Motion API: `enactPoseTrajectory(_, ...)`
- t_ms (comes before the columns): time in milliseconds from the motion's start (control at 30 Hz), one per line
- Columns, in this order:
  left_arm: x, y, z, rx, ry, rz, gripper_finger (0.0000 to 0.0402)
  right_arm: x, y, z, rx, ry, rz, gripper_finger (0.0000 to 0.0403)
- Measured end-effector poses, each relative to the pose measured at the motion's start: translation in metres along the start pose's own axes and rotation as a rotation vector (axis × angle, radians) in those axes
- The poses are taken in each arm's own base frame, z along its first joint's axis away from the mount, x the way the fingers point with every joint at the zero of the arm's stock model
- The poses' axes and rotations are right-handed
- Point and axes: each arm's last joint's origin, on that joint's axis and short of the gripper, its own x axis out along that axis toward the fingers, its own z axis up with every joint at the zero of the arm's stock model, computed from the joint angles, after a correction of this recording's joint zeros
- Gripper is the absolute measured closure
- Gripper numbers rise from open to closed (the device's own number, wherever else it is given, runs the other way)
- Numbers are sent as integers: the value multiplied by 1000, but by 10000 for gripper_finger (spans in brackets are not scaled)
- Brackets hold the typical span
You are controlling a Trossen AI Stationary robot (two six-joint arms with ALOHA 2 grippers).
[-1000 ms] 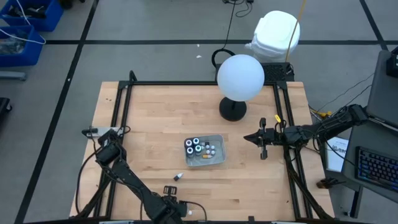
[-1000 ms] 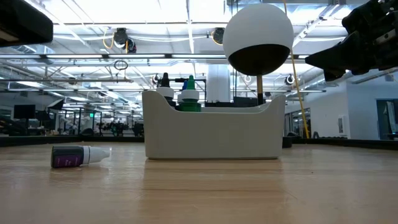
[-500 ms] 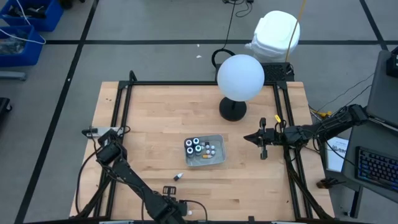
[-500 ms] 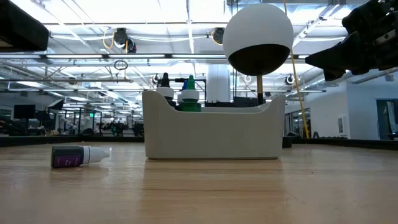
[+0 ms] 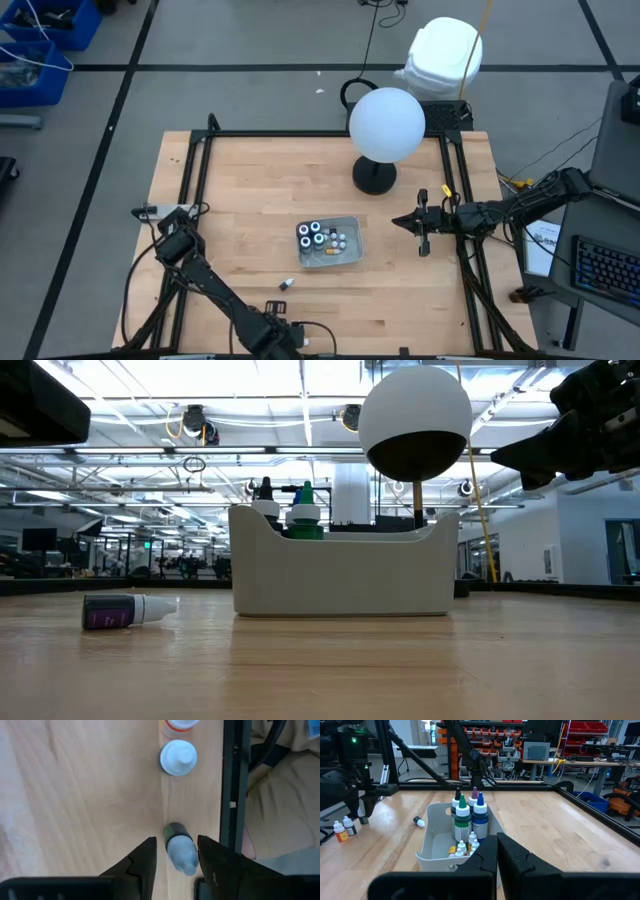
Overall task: Pick & Place food coloring
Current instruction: Put the small green food coloring bottle into the gray bin
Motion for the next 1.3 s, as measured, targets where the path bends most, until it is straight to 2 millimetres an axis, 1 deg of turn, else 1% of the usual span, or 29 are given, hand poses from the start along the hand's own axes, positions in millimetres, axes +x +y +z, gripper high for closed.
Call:
enactPoseTrajectory(200, 0, 1, 1, -3, 13, -15, 250, 0, 0, 0, 0, 0, 0, 403)
enactPoseTrajectory(667, -1, 1, 1, -4, 18, -22, 315, 0, 0, 0, 0, 0, 0, 403)
enactPoseTrajectory(867, -1, 3, 2, 10, 19, -25, 322, 0, 0, 0, 0, 0, 0, 403)
enactPoseTrajectory(967, -5, 5, 5, 15, 20, -30, 321, 0, 0, 0, 0, 1, 0, 403)
enactPoseTrajectory(1033, -13, 8, 11, 22, 19, -34, 321, 0, 0, 0, -1, 1, 0, 403)
enactPoseTrajectory(1133, -33, 11, 20, 46, 12, -33, 322, 0, 0, 0, 0, 0, 0, 403)
enactPoseTrajectory(1233, -58, 17, 32, 86, -14, -29, 321, 0, 0, 0, 0, 0, 0, 403)
enactPoseTrajectory(1300, -78, 24, 42, 122, -60, -7, 321, 0, 0, 0, -2, 1, 0, 403)
